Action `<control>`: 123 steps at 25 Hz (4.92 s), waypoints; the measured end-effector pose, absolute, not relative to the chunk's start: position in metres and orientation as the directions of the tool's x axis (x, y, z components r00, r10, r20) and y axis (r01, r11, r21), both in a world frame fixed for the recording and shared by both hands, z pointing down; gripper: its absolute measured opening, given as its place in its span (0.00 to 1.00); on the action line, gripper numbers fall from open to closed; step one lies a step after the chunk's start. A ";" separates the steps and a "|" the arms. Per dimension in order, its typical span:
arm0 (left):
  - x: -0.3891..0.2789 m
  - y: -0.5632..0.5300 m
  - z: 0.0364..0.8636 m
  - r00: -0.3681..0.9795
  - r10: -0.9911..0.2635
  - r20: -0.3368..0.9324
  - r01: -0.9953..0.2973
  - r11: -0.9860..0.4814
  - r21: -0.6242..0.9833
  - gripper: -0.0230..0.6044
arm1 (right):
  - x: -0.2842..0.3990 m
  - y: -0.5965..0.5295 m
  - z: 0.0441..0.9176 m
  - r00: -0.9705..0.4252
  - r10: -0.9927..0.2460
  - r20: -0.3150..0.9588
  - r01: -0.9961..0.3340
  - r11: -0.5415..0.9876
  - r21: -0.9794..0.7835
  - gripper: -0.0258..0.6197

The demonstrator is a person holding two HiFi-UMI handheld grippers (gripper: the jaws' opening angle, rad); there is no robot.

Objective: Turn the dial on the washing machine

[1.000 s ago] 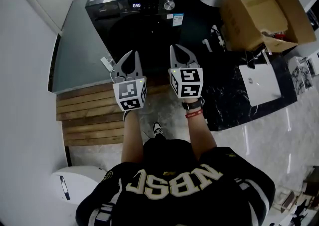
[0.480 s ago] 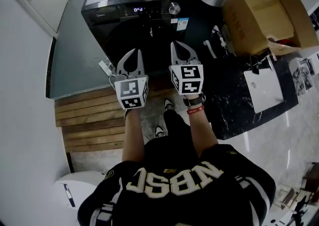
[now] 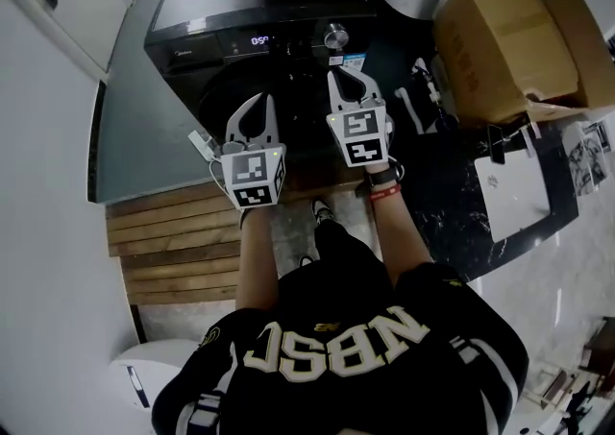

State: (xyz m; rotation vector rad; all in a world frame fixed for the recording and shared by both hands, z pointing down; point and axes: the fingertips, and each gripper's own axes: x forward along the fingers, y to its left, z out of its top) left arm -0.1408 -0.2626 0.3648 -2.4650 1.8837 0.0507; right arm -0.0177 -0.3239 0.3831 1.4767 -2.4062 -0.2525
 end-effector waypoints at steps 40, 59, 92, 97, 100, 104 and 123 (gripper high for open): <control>-0.127 -0.362 0.411 0.276 -0.960 0.038 -0.961 -0.277 0.002 0.06 | -0.026 -0.466 0.457 -0.340 -0.910 0.238 0.083 0.223 0.971 0.46; -0.133 -0.363 0.411 0.262 -0.964 0.036 -0.965 -0.261 0.021 0.06 | -0.020 -0.470 0.442 -0.361 -0.914 0.186 -0.388 0.328 0.861 0.46; -0.130 -0.361 0.412 0.248 -0.968 0.037 -0.967 -0.246 0.060 0.06 | -0.010 -0.474 0.430 -0.383 -0.916 0.123 -0.766 0.389 0.512 0.46; -0.131 -0.360 0.411 0.245 -0.969 0.033 -0.968 -0.242 0.063 0.06 | -0.008 -0.474 0.428 -0.371 -0.923 0.106 -0.824 0.380 0.420 0.46; -0.133 -0.361 0.411 0.240 -0.970 0.033 -0.969 -0.238 0.063 0.06 | -0.004 -0.476 0.427 -0.364 -0.927 0.091 -0.882 0.374 0.288 0.46; -0.134 -0.361 0.411 0.236 -0.971 0.031 -0.970 -0.234 0.065 0.06 | 0.003 -0.479 0.429 -0.346 -0.936 0.072 -0.928 0.352 0.122 0.46; -0.129 -0.359 0.411 0.245 -0.969 0.028 -0.967 -0.243 0.072 0.06 | 0.005 -0.481 0.431 -0.351 -0.933 0.082 -0.933 0.356 0.058 0.46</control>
